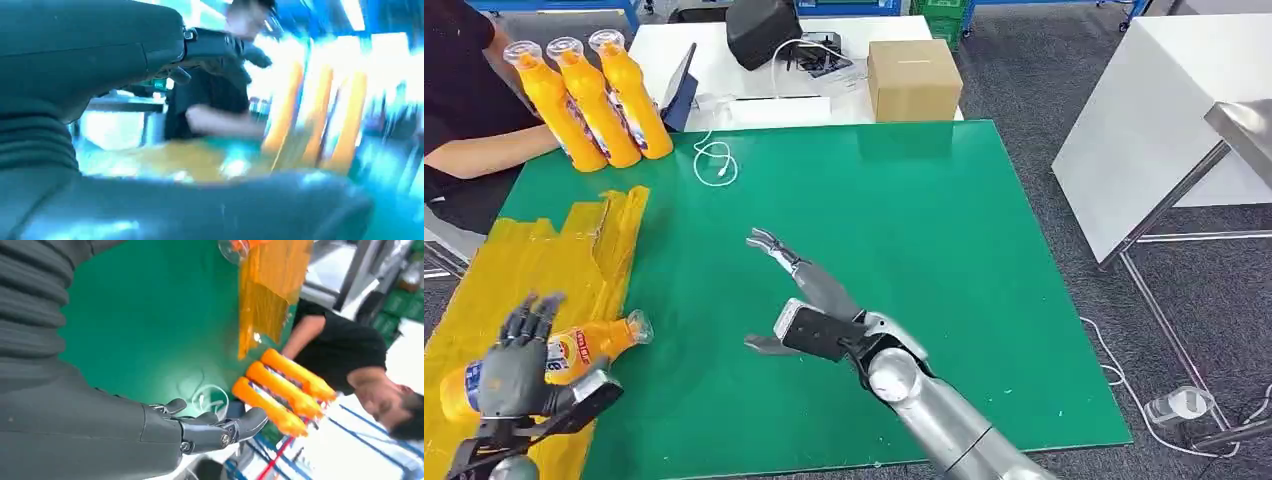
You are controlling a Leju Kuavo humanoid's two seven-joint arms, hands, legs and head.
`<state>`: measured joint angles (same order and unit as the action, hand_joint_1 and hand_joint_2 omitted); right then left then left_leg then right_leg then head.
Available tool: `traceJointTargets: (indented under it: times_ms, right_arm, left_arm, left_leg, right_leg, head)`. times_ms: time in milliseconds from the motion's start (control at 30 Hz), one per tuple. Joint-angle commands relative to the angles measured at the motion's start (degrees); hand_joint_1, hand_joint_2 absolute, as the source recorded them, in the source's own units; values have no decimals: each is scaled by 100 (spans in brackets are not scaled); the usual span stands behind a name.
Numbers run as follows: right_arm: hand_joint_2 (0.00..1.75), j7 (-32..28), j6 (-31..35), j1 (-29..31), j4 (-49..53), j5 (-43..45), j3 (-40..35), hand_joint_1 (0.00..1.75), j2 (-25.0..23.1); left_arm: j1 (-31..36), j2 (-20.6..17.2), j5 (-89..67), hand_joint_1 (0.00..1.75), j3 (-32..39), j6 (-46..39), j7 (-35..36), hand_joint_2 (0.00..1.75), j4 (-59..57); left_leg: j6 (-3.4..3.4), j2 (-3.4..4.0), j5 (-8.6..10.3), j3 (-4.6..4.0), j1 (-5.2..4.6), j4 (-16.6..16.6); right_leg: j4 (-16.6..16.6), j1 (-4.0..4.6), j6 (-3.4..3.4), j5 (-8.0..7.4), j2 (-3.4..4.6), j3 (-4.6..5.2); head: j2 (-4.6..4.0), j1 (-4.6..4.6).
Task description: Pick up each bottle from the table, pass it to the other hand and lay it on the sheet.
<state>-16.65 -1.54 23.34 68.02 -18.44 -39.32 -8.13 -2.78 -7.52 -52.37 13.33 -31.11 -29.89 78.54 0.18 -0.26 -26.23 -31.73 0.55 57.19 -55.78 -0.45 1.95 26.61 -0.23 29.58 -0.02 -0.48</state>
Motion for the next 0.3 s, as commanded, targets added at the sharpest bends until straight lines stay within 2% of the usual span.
traceJointTargets:
  times_ms: [33,100,133,200,300]
  right_arm:
    - [0,-327,1304,-853,1096,-1066,173,0,-80]
    - [0,-430,1528,-1063,1281,-1120,349,0,-143]
    - [0,-533,1717,-1187,1366,-1131,496,0,-194]
    - [0,-594,1776,-1253,1436,-1132,591,0,-214]
    - [0,-767,2019,-1430,1587,-1027,903,0,-310]
  left_arm:
    - [261,1514,3091,0,1016,1395,-682,0,2222]
    - [292,1699,3560,0,954,1782,-553,0,2346]
    - [242,1713,3912,0,713,2339,-308,0,2395]
    - [229,1796,4106,0,519,2545,-312,0,2401]
    - [-188,1902,3952,0,-575,3226,-127,0,2551]
  left_leg:
    - [2,-11,-6,-13,8,9]
    - [2,-15,-2,-18,5,6]
    - [5,-24,-10,-11,9,10]
    - [4,-20,-5,-21,4,4]
    - [5,-23,-2,-29,2,4]
  right_leg:
    - [1,9,-3,5,-12,4]
    - [4,6,-1,3,-17,14]
    - [7,11,-3,12,-26,-1]
    - [7,5,-2,7,-22,14]
    - [8,3,-1,5,-25,20]
  head:
    - [0,2]
    - [0,2]
    - [0,2]
    - [0,0]
    - [0,2]
